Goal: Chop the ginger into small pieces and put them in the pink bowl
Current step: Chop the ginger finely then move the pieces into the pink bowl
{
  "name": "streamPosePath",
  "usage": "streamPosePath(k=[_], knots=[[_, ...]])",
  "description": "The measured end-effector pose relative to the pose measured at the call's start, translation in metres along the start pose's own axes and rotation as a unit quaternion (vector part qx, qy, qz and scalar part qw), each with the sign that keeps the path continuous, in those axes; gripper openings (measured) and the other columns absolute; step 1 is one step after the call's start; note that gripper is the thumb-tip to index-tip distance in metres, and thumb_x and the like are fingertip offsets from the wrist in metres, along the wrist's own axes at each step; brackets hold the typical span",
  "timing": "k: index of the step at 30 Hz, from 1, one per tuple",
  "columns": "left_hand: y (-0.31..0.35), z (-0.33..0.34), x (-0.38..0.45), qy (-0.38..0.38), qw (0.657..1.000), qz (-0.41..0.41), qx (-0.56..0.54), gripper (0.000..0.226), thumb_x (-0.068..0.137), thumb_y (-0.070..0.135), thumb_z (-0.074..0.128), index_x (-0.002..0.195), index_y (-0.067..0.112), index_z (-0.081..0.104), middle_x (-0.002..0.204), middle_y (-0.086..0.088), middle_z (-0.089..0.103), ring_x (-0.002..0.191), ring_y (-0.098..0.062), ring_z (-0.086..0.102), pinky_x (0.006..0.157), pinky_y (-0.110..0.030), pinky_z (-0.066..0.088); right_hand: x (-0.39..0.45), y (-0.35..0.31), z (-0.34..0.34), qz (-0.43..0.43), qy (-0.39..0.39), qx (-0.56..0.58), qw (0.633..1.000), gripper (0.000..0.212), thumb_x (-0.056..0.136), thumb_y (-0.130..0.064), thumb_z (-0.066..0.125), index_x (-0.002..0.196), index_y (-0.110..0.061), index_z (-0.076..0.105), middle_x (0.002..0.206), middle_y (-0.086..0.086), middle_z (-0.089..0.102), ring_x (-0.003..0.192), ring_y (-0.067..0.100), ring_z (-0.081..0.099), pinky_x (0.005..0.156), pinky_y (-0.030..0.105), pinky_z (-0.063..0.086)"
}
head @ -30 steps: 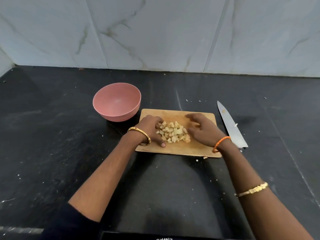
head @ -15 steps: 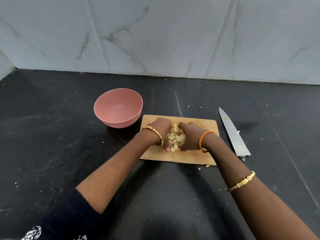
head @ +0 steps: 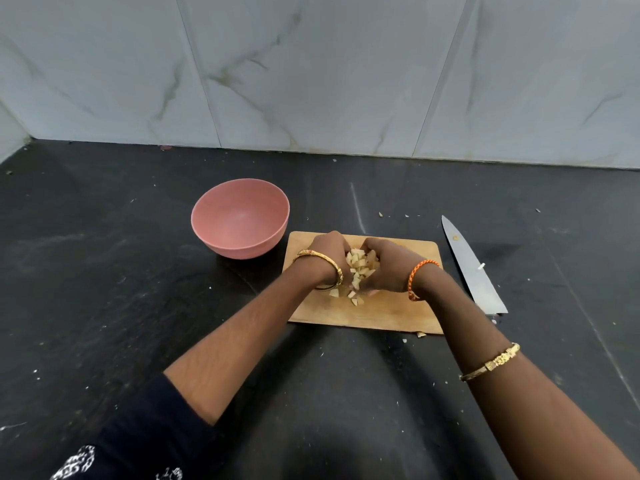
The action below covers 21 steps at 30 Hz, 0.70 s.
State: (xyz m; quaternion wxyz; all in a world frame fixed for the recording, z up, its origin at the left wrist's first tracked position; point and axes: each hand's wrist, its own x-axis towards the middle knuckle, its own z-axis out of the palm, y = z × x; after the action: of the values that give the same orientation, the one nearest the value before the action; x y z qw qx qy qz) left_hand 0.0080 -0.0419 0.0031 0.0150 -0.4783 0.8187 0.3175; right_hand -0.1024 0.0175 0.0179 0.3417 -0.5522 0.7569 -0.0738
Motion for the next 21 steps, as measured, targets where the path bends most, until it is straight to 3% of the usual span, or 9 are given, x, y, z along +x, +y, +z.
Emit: streamPosePath(k=[4, 7, 10, 14, 16, 21], knots=[[0.002, -0.012, 0.0, -0.031, 0.999, -0.005, -0.036, 0.039, 0.069, 0.01, 0.077, 0.106, 0.007, 0.067, 0.098, -0.009, 0.069, 0.08, -0.021, 0.059, 0.069, -0.029, 0.048, 0.003, 0.002, -0.012, -0.001, -0.035, 0.051, 0.998, 0.039, 0.076, -0.006, 0.074, 0.107, -0.018, 0.052, 0.087, -0.005, 0.057, 0.079, 0.011, 0.055, 0.076, 0.027, 0.044], [0.005, -0.021, -0.001, -0.027, 0.999, -0.001, -0.04, 0.038, 0.07, 0.013, 0.077, 0.106, 0.009, 0.067, 0.1, -0.008, 0.07, 0.085, -0.021, 0.063, 0.067, -0.027, 0.047, 0.006, 0.001, -0.022, -0.009, -0.041, 0.07, 0.997, 0.038, 0.076, -0.003, 0.073, 0.108, -0.014, 0.055, 0.092, 0.001, 0.063, 0.075, 0.009, 0.058, 0.063, 0.02, 0.046], [0.007, -0.034, -0.002, -0.005, 0.999, 0.004, -0.04, 0.032, 0.069, 0.015, 0.078, 0.1, 0.009, 0.07, 0.096, -0.008, 0.071, 0.083, -0.02, 0.064, 0.068, -0.028, 0.05, 0.006, -0.008, -0.033, -0.021, -0.035, 0.074, 0.996, 0.035, 0.076, -0.003, 0.073, 0.104, -0.013, 0.056, 0.093, 0.003, 0.064, 0.076, 0.01, 0.061, 0.061, 0.019, 0.046], [0.003, -0.069, -0.008, 0.036, 0.998, 0.003, -0.049, 0.035, 0.07, 0.015, 0.077, 0.104, 0.009, 0.068, 0.099, -0.007, 0.069, 0.09, -0.02, 0.064, 0.082, -0.032, 0.053, 0.012, -0.037, -0.051, -0.062, -0.026, 0.073, 0.995, 0.037, 0.075, -0.003, 0.073, 0.107, -0.013, 0.056, 0.103, 0.007, 0.063, 0.094, 0.02, 0.062, 0.083, 0.032, 0.052], [-0.005, -0.093, -0.014, 0.059, 0.997, 0.002, -0.043, 0.034, 0.072, 0.015, 0.075, 0.105, 0.01, 0.067, 0.098, -0.006, 0.068, 0.089, -0.018, 0.061, 0.079, -0.03, 0.05, 0.018, -0.06, -0.058, -0.094, -0.009, 0.058, 0.994, 0.04, 0.075, -0.006, 0.074, 0.109, -0.013, 0.056, 0.105, 0.007, 0.061, 0.098, 0.021, 0.059, 0.086, 0.034, 0.05], [-0.045, -0.143, -0.018, 0.1, 0.994, -0.046, -0.003, 0.03, 0.069, 0.018, 0.078, 0.098, 0.013, 0.07, 0.091, -0.006, 0.068, 0.079, -0.018, 0.058, 0.074, -0.03, 0.047, 0.049, -0.124, -0.054, -0.148, -0.003, 0.034, 0.988, 0.045, 0.075, -0.008, 0.073, 0.116, -0.011, 0.056, 0.094, 0.002, 0.058, 0.074, 0.01, 0.054, 0.067, 0.022, 0.048]])
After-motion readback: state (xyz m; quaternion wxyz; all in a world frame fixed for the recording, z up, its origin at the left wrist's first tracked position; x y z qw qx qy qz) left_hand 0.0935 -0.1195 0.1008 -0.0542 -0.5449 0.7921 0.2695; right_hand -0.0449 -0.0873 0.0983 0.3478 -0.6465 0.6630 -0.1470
